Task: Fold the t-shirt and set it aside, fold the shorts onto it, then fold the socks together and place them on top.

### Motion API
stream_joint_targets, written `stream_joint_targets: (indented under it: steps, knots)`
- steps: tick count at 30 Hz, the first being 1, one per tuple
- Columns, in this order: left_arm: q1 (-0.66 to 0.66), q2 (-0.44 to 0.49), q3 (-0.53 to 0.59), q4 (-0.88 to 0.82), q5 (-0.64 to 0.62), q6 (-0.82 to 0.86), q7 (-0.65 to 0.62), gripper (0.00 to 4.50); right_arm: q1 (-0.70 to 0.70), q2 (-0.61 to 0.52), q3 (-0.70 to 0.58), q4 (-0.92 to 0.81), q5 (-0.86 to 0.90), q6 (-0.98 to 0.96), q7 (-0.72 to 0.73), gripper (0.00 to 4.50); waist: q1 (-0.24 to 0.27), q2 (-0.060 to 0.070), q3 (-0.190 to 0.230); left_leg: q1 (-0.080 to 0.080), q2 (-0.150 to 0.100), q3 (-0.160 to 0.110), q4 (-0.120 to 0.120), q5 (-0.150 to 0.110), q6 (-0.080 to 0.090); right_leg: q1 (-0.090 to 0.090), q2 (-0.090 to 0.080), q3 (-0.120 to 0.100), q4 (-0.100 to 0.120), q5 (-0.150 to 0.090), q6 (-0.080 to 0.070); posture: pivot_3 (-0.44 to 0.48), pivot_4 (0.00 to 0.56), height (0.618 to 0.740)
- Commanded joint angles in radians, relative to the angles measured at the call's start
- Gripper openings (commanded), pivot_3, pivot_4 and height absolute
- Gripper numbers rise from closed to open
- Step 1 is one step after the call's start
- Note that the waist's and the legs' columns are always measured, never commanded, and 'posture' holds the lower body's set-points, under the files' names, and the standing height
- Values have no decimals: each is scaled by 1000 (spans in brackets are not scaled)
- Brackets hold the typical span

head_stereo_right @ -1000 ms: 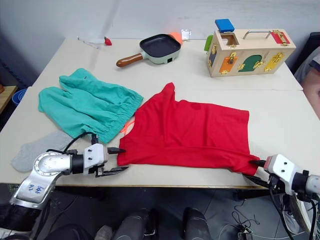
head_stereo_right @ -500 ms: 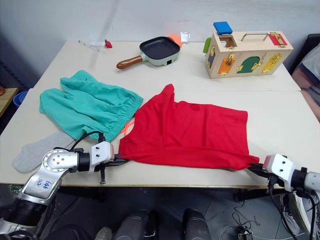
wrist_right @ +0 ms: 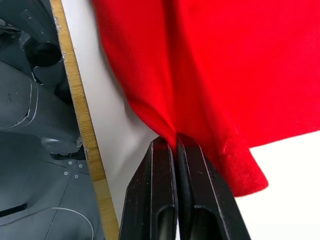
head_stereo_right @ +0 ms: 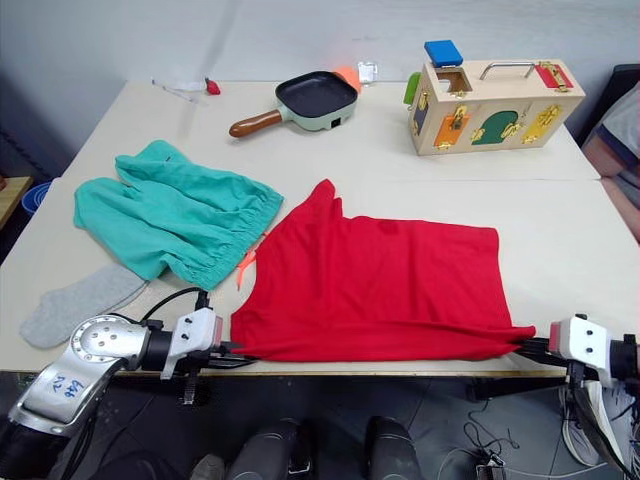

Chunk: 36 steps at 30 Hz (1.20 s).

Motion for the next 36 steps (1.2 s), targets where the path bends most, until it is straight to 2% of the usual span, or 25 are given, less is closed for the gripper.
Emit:
stream_joint_targets:
  steps: [1, 7, 9, 11, 13, 17, 18, 22, 24, 27, 32, 33, 36]
  knots:
    - [33, 11, 14, -61, 1, 19, 25, 15, 5, -29, -2, 8, 25, 38, 33, 0, -3, 0, 0, 0, 0, 0, 0, 0, 0, 0, 0, 0, 0, 0, 0, 0, 150, 740]
    - [62, 6, 36, -72, -22, 19, 39, 15, 35, -19, -23, -47, 72, 163, 21, 0, -8, 0, 0, 0, 0, 0, 0, 0, 0, 0, 0, 0, 0, 0, 0, 0, 150, 740]
    - [75, -1, 53, -76, -46, 23, 41, 0, 67, -26, -38, -87, 101, 232, 24, 467, -7, 0, 0, 0, 0, 0, 0, 0, 0, 0, 0, 0, 0, 0, 0, 0, 150, 740]
    - [88, 4, 80, -88, -82, 34, 31, 516, 107, -43, -67, -126, 121, 259, 26, 946, -8, 0, 0, 0, 0, 0, 0, 0, 0, 0, 0, 0, 0, 0, 0, 0, 150, 740]
    - [95, 2, 116, -92, -116, 35, 27, 1004, 156, -65, -112, -162, 145, 304, 30, 1604, -6, 2, 1, -1, 0, 0, -1, 0, 0, -2, 0, 0, 0, 0, -1, 0, 150, 740]
    - [114, 16, 205, -99, -224, 59, -20, 2260, 282, -108, -206, -270, 217, 495, 47, 3042, -6, 2, 1, -6, 0, 0, 0, 0, 0, -5, 0, 0, 0, 0, 0, 0, 150, 740]
    - [117, 23, 229, -100, -257, 80, -32, 2266, 311, -117, -231, -302, 236, 554, 46, 3344, -6, 2, 1, -5, 0, 0, 0, 0, 0, -5, 0, 0, 0, 0, 0, 0, 150, 740]
    - [101, 19, 301, -92, -368, 164, -23, 2266, 336, -89, -323, -400, 327, 713, 4, 3344, -11, 2, 1, -6, 1, 0, 0, 0, 0, -5, 0, 0, 0, 0, 0, 0, 150, 740]
    - [91, 7, 290, -92, -375, 168, -19, 2266, 332, -66, -330, -442, 345, 727, 2, 2917, -9, 2, 1, -6, 1, 0, 1, 0, 0, -5, 0, 0, 0, 0, 0, 0, 150, 740]
    - [70, -26, 218, -110, -347, 162, 2, 1651, 291, 22, -284, -529, 343, 684, -42, 2038, -6, 2, 0, -6, 1, 0, 0, 0, 0, -5, 0, 0, 0, 0, 0, 0, 150, 740]
    - [58, -99, 119, -98, -260, 114, 69, 86, 270, 155, -161, -639, 277, 639, -114, 245, -1, 2, 0, -8, 1, 0, -1, 0, -1, -7, 0, 0, 0, 0, 0, 0, 150, 740]
    - [53, -114, 110, -87, -235, 95, 88, 1, 261, 178, -144, -645, 264, 622, -131, 26, 0, 2, 0, -8, 0, 0, 0, 0, -1, -8, 1, -1, 0, 0, 0, 0, 150, 740]
    - [33, -161, 129, -68, -219, 69, 143, 1, 206, 219, -119, -646, 258, 613, -181, 26, 4, 2, 0, -11, 0, 0, 1, 0, -1, -9, 1, -1, 0, 0, 1, 0, 150, 740]
